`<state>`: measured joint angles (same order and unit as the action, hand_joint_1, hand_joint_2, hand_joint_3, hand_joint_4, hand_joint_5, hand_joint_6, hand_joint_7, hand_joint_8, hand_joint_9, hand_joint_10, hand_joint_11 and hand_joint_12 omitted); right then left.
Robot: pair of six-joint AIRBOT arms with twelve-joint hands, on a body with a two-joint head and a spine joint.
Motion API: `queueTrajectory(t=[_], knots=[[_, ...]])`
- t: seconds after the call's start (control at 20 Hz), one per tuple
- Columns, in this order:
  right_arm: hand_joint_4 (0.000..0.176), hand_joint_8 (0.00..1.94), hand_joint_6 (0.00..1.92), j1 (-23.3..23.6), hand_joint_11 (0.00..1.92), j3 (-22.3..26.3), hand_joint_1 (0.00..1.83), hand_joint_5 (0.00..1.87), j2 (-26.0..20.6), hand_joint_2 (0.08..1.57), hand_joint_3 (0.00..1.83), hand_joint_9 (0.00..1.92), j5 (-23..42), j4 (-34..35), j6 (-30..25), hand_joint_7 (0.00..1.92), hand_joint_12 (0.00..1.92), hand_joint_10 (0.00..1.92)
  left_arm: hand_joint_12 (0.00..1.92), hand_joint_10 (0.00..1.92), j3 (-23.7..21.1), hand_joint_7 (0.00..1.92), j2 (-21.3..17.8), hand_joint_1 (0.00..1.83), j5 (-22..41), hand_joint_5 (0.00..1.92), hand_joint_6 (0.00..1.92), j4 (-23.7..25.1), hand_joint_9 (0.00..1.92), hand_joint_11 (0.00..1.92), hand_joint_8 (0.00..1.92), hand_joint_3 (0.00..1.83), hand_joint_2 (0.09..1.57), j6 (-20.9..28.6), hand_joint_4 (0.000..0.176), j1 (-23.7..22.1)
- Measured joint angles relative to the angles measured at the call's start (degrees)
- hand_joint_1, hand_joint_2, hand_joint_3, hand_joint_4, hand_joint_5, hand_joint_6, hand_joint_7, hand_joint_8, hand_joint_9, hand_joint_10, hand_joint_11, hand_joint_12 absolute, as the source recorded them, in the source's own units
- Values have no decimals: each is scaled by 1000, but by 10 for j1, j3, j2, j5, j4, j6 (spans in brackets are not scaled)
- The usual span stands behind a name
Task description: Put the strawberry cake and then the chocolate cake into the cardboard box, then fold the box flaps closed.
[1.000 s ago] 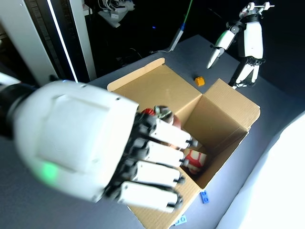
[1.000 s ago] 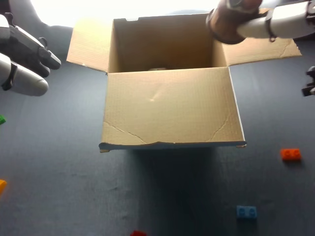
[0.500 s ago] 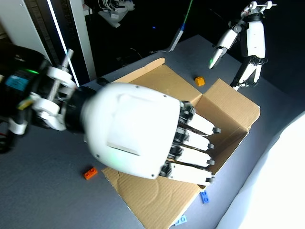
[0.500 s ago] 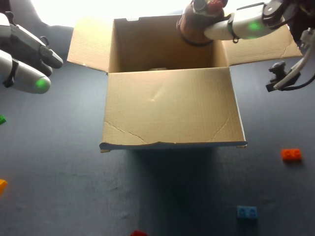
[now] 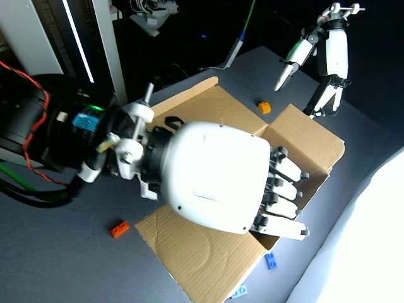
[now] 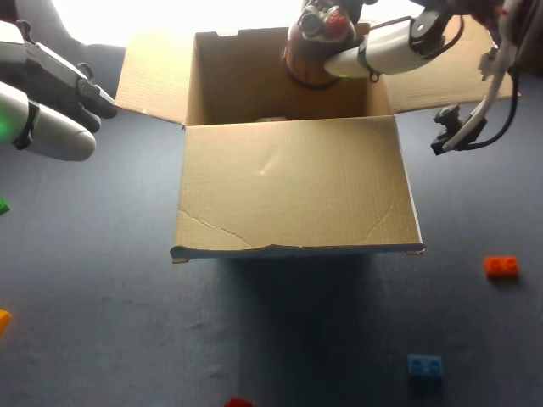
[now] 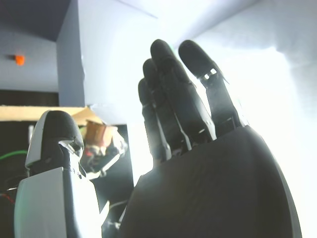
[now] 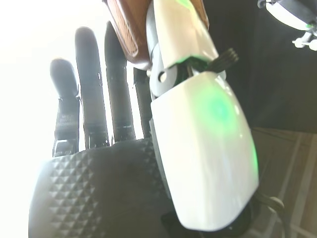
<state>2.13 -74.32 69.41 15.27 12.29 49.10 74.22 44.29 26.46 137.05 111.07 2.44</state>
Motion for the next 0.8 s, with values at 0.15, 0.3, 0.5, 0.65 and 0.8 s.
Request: queueTrajectory(t=[0.15,0.3,0.5,0.65,0.8], knots=[[31,1319,1225,-1,204,-8,1162,828,14,1209,0,533,-5,-19,0,789,1850,1307,1278,2,0,697,0,699,2,574,6,0,767,216,4,0,1059,9,0,0],[28,1352,1235,-3,174,-14,1159,815,24,1212,2,512,-7,-31,0,786,1839,1362,1277,1,0,709,0,705,3,581,7,1,764,206,7,0,1056,18,0,2],[26,1345,1224,-6,158,-24,1163,834,32,1210,0,498,-5,-41,-1,777,1825,1357,1323,3,0,691,0,649,4,545,2,-1,747,175,3,2,1074,30,11,2],[14,1416,1224,-9,153,-30,1158,822,39,1222,2,477,-11,-45,-1,744,1829,1409,1304,4,0,685,0,641,4,532,0,-1,750,191,1,1,1073,35,5,2],[2,1408,1196,-10,154,-30,1164,851,41,1217,0,461,-10,-47,-1,732,1856,1440,1288,4,0,681,0,620,4,520,0,-2,751,198,0,2,1076,38,1,2]])
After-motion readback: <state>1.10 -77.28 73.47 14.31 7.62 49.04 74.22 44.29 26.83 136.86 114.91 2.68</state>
